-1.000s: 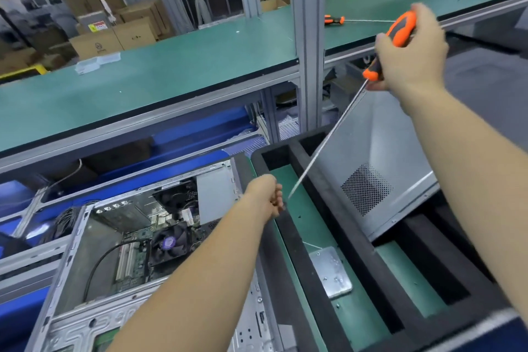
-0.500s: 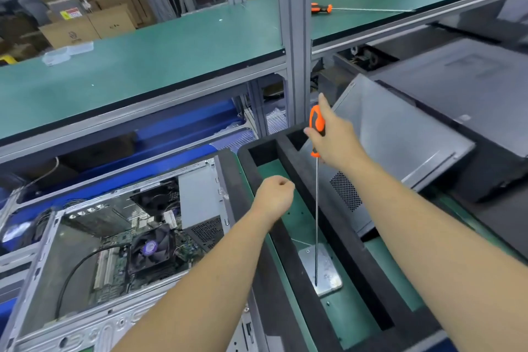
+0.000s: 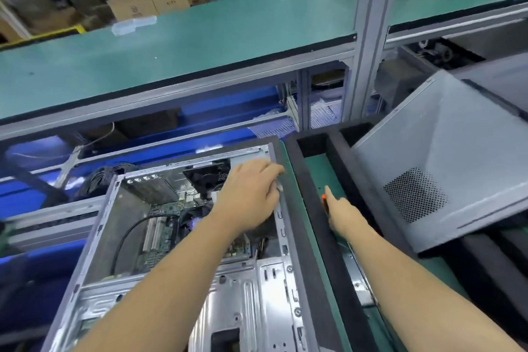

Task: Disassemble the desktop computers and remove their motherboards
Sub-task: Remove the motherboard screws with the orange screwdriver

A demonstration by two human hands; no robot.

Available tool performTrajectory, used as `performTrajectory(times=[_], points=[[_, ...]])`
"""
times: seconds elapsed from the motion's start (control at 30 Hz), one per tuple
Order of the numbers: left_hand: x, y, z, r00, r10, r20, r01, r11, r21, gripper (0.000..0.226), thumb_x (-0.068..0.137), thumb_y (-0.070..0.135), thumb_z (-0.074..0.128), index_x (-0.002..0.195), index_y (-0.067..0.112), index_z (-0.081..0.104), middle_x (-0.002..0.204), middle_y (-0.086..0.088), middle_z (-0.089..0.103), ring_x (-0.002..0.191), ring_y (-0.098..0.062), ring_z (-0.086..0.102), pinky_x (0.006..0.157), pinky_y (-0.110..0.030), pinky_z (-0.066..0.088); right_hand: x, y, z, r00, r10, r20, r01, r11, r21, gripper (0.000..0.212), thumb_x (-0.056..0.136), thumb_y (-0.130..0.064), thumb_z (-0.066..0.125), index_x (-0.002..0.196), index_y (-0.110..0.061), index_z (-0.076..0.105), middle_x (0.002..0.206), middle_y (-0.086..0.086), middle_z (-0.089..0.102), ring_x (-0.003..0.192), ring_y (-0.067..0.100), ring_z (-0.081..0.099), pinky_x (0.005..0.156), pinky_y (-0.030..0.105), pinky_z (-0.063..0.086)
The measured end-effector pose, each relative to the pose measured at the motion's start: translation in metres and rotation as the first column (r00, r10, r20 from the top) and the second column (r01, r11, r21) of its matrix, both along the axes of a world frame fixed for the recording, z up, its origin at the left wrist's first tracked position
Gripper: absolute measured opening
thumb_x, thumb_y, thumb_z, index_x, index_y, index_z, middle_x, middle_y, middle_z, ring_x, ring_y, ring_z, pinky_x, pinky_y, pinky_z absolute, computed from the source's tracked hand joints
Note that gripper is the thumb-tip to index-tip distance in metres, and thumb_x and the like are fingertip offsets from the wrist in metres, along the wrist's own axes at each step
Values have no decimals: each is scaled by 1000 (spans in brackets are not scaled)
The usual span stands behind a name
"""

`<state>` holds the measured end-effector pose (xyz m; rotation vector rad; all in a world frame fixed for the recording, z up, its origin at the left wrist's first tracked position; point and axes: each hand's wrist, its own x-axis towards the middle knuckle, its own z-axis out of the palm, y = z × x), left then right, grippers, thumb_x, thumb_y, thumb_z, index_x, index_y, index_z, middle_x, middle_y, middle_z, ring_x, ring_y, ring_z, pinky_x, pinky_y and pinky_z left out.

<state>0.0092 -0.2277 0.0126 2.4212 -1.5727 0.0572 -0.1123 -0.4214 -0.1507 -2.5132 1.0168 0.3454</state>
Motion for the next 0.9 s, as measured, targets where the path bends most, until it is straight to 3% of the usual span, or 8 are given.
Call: performTrajectory(times=[0.1,0.27,0.37,0.5,0.6,0.67,0.8,0.9], points=[[21,24,3,997,79,21,-80,997,5,42,96,20,50,137,20,53,133,1,56,121,-21,50,102,-42,39,-5,-3,-19,994,-104,38,101,992,76,82,95,-8,46,159,-31,2,111,18,58,90,32,59,80,36,50],[43,61,3,978,209,-6,-208,975,85,41,97,26,49,138,22,53,129,0,60,117,-24,53,100,-44,44,10,-3,4,987,-141,83,135,988,71,46,95,-17,50,141,-10,48,126,20,62,111,37,60,91,39,50],[45,84,-1,973,231,7,-230,967,107,42,98,28,49,139,22,53,125,0,61,114,-23,54,97,-42,45,34,12,56,898,-175,404,175,984,36,33,94,-11,51,123,-5,66,126,17,66,113,33,60,97,35,47],[51,127,-4,942,310,128,-323,942,92,41,97,32,45,136,25,53,124,2,60,113,-23,54,93,-41,46,73,59,131,714,-104,692,57,994,91,34,101,-33,50,126,-16,64,123,5,66,101,19,58,88,29,43],[50,170,-13,867,446,223,-479,869,124,51,100,42,39,149,28,39,147,-4,45,134,-27,41,106,-43,38,104,82,160,812,187,553,-135,982,-134,47,103,-36,45,144,-12,46,145,9,48,131,30,44,106,45,40],[46,200,-19,793,575,203,-605,784,142,59,102,49,33,157,30,24,160,-9,28,144,-32,27,113,-48,29,119,89,165,886,299,354,-213,942,-260,45,105,-38,38,140,-12,47,143,8,48,131,30,42,104,50,41],[54,228,-33,668,744,0,-729,654,205,67,99,61,19,159,38,-1,168,-8,-1,150,-37,11,116,-55,24,128,95,148,942,276,193,-204,924,-325,44,104,-43,24,129,-16,49,132,7,52,124,28,45,107,53,35],[60,225,-34,659,749,-70,-725,657,206,72,95,63,21,159,34,2,167,-6,-4,145,-39,21,102,-52,39,130,94,140,943,268,196,-182,911,-369,45,104,-44,22,132,-19,48,133,6,51,127,28,43,111,56,29]])
